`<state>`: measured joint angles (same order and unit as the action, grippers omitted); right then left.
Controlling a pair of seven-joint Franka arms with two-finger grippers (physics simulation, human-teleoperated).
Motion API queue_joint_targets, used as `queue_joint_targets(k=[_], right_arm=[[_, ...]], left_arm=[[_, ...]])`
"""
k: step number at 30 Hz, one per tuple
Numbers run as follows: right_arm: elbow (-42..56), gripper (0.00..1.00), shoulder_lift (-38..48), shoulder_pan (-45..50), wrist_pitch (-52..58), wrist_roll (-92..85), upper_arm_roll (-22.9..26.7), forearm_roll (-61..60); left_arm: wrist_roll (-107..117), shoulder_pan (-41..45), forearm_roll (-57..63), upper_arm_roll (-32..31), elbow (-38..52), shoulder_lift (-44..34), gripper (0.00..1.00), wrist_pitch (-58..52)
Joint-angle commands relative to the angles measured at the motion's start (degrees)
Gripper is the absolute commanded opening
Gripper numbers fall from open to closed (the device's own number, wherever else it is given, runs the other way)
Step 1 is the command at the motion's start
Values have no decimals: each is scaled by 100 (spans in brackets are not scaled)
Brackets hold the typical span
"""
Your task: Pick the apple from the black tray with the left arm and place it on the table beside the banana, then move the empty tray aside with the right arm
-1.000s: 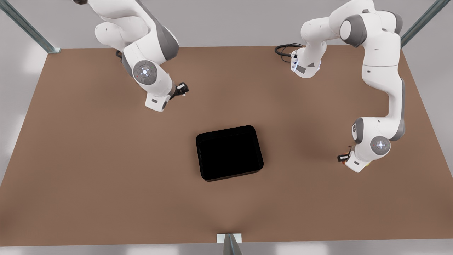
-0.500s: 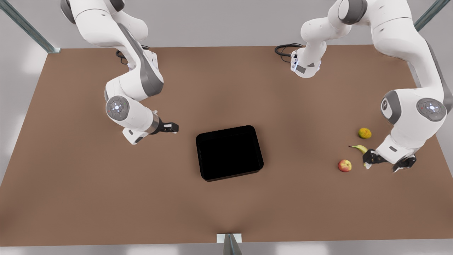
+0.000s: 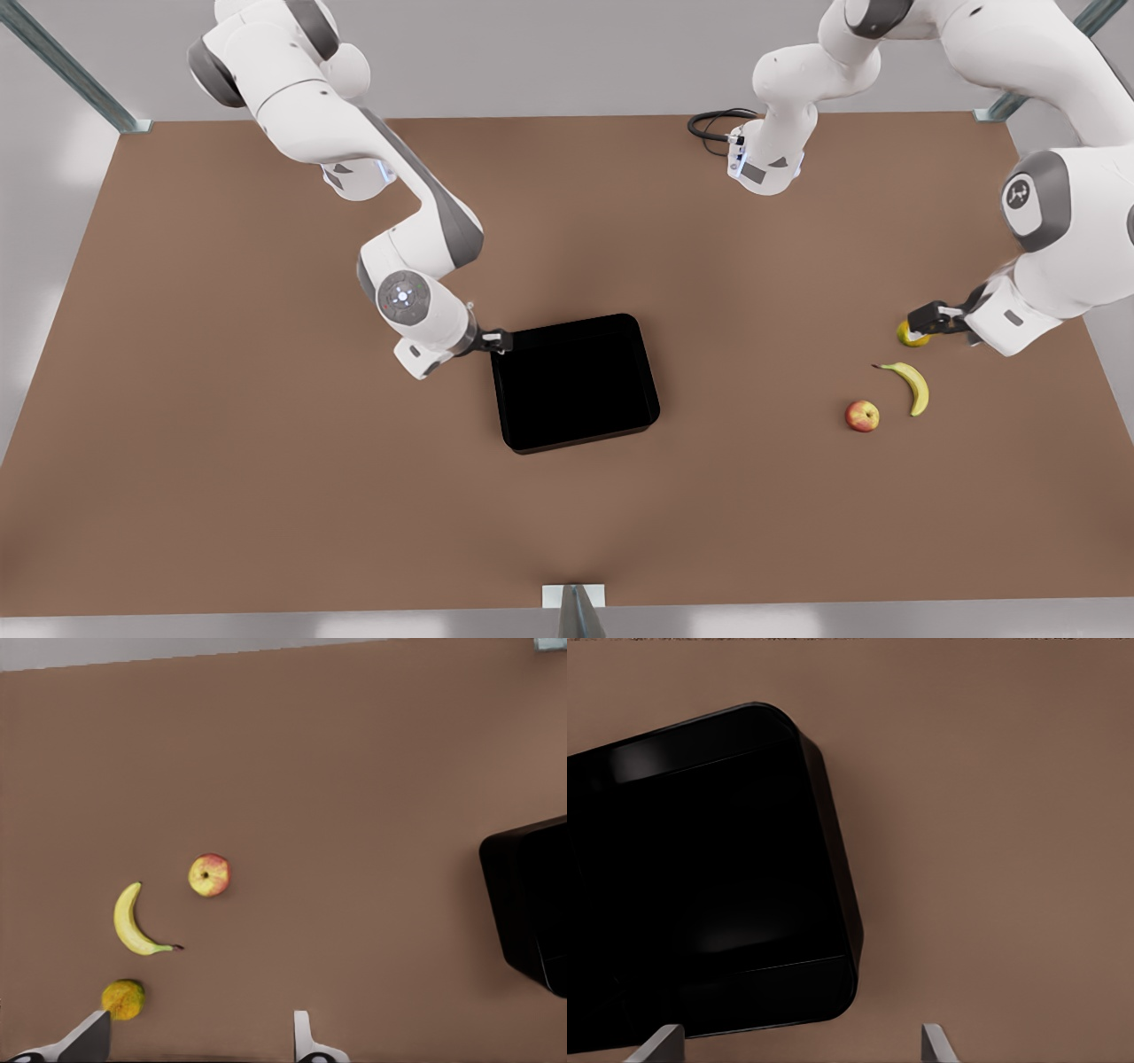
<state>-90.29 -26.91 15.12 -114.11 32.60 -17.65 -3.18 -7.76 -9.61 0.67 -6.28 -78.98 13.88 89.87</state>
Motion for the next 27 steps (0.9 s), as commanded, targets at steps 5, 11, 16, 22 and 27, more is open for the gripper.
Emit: queue_joint_targets(k=[5,11,16,22,27], right_arm=[[20,100,-438,132,-885,713,16,388],[512,100,-938,132,-1026,713,25,749],[653,100,-1290,272,-1439,713,25,758],[680,100,-1633,290,-1650,713,25,1450],[566,100,-1703,334,-1650,687,16,1839]], left_arm=[[327,12,3,3,14,89,100,-57],[327,12,21,3,190,194,100,-75],[327,12,100,12,190,194,100,-75],[319,12,100,12,190,194,100,-75],[310,12,100,12,190,195,100,-75]])
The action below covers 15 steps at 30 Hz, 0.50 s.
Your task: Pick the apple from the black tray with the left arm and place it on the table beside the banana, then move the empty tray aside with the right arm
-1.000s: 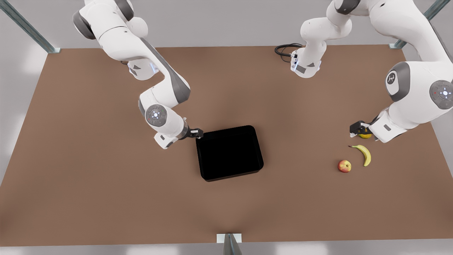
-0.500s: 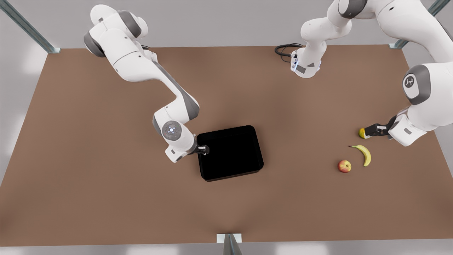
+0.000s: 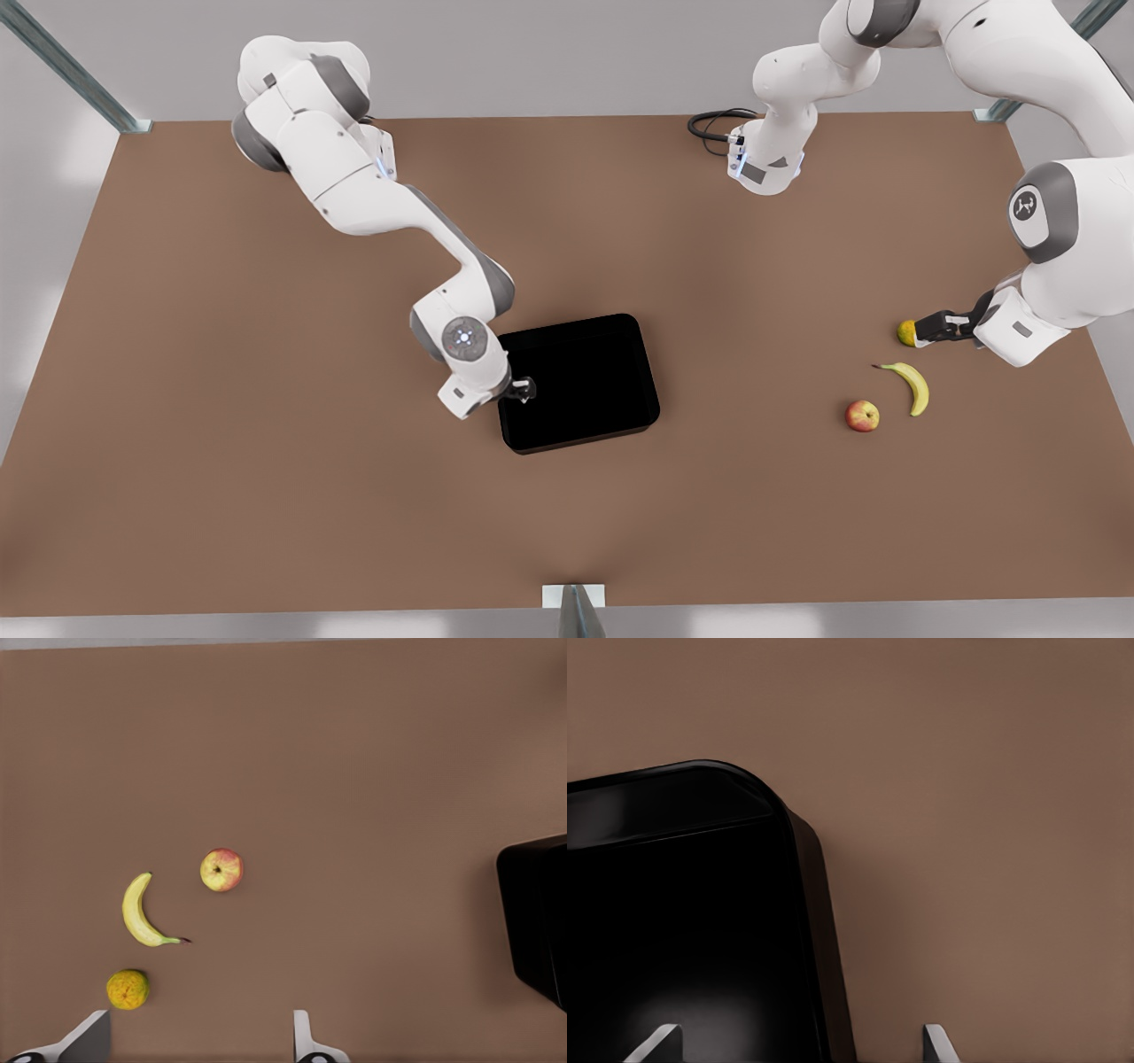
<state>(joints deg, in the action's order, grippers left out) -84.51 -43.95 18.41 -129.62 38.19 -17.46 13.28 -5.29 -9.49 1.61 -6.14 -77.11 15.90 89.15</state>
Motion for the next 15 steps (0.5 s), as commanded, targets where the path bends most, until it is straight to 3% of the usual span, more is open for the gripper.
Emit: queue_joint_targets(k=[1,11,12,15], right_arm=[[-65,100,1,5,-99,110,-3,193],[-92,100,-377,75,-195,154,23,377],[-92,96,-386,75,-195,145,41,377],[-92,60,-386,66,-187,101,58,369]], left_arm=[[63,0,6,-1,3,-8,100,-3],[63,8,85,-10,3,0,100,-3],[63,8,85,-10,3,1,100,-3],[55,17,85,-10,3,-8,100,-3]])
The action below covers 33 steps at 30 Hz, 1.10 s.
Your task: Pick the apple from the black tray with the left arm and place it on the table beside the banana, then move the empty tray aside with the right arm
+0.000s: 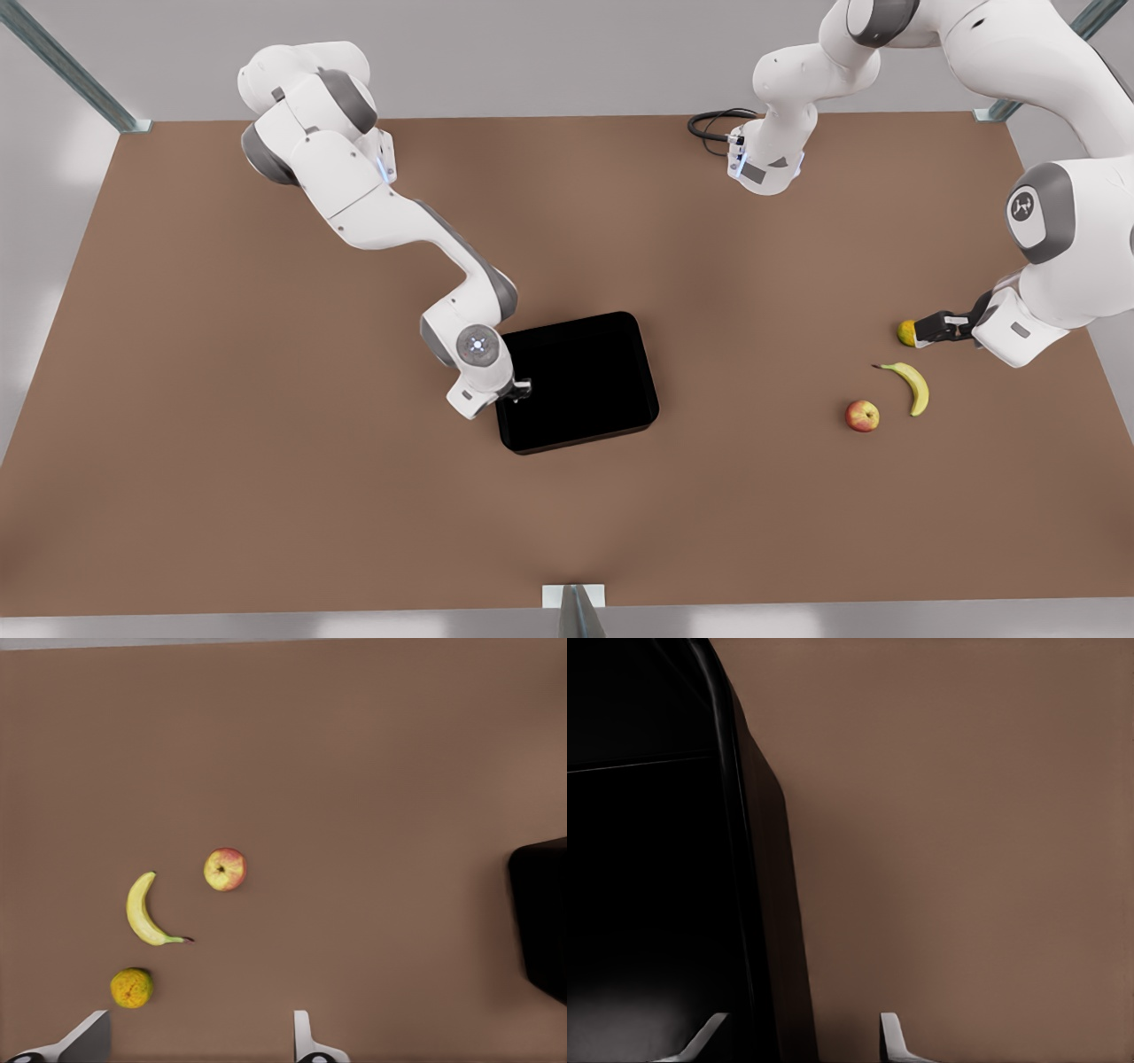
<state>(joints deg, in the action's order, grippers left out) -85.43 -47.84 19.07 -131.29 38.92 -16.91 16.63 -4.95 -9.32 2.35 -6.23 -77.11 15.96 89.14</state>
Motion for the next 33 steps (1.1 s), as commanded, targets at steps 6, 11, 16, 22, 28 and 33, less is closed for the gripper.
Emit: queue_joint_targets(k=[6,11,16,22,28,33], right_arm=[[0,29,3,0,-2,46,3,-11],[9,14,3,0,-2,54,12,-20],[9,8,38,0,50,45,-5,-11],[18,1,117,0,120,45,-23,-20],[71,0,443,0,454,37,-67,-283],[88,0,1128,-26,1289,-429,12,-722]], left_arm=[[29,0,20,-9,-6,-5,100,-2],[29,9,20,-9,-6,-5,100,-2],[-6,9,55,-9,3,21,100,-2],[-6,9,64,-9,3,30,100,7],[3,9,64,-9,3,30,100,7],[3,9,64,-9,3,30,100,7]])
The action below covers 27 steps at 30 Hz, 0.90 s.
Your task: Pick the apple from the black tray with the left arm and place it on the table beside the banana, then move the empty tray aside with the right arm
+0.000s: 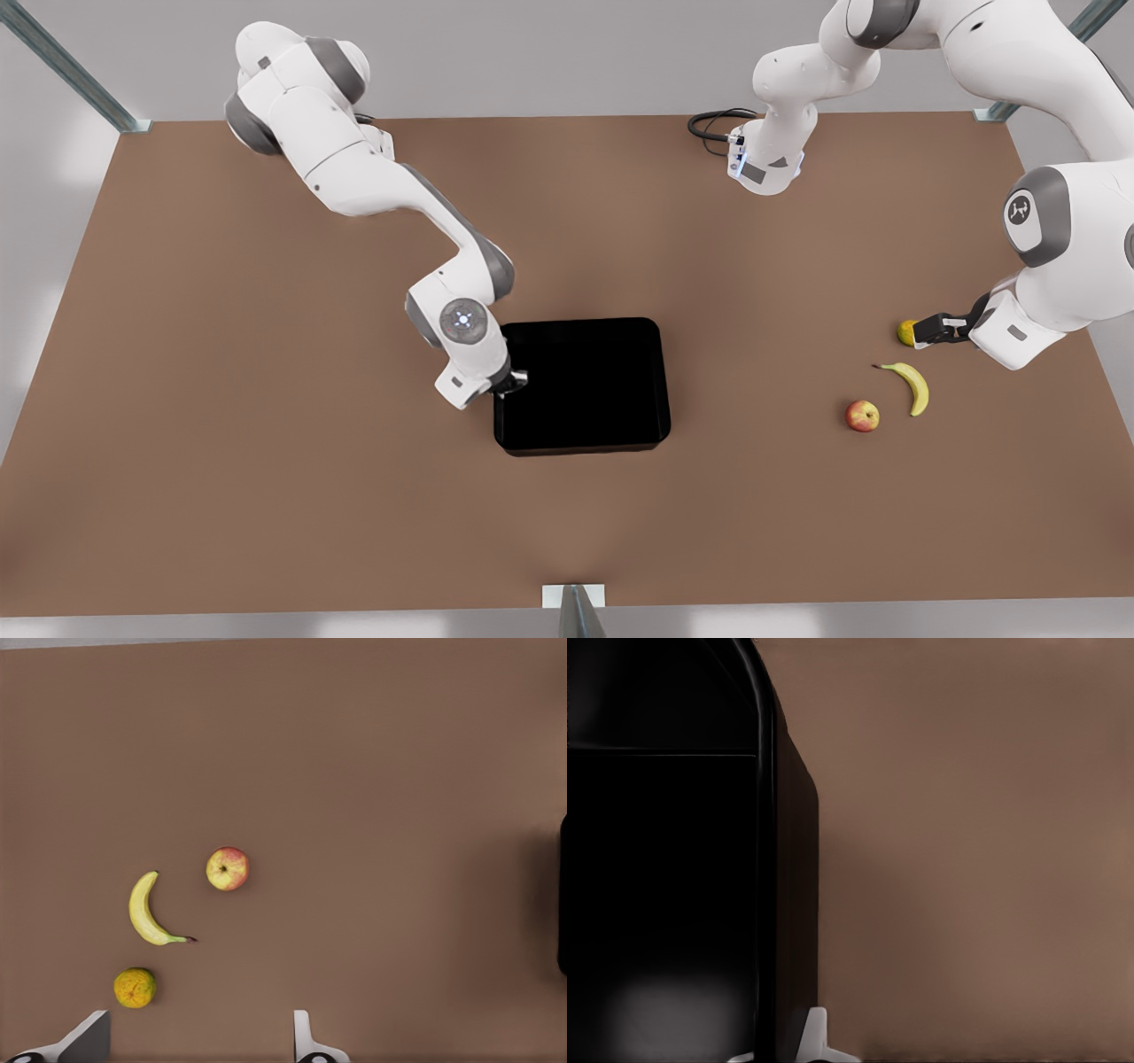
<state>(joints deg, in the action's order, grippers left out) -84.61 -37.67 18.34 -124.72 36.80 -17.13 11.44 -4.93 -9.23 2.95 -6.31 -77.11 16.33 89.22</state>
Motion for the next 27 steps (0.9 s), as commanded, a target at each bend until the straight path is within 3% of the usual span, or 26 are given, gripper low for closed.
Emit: queue_joint_targets(k=[1,12,17,22,27], right_arm=[[-3,0,260,-182,879,-559,8,-361],[15,0,981,-1641,2549,-3557,8,-423],[15,0,1034,-2537,2708,-5429,26,-361],[59,0,955,-2634,2664,-6967,720,-159],[463,0,313,-2660,2189,-7960,1230,-177]], left_arm=[[0,0,4,-1,3,-7,100,-2],[9,9,4,-10,3,-7,100,-2],[27,9,92,-28,3,-7,100,-2],[27,35,109,-28,-6,-7,100,-2],[36,35,109,-28,-6,-7,100,-2]])
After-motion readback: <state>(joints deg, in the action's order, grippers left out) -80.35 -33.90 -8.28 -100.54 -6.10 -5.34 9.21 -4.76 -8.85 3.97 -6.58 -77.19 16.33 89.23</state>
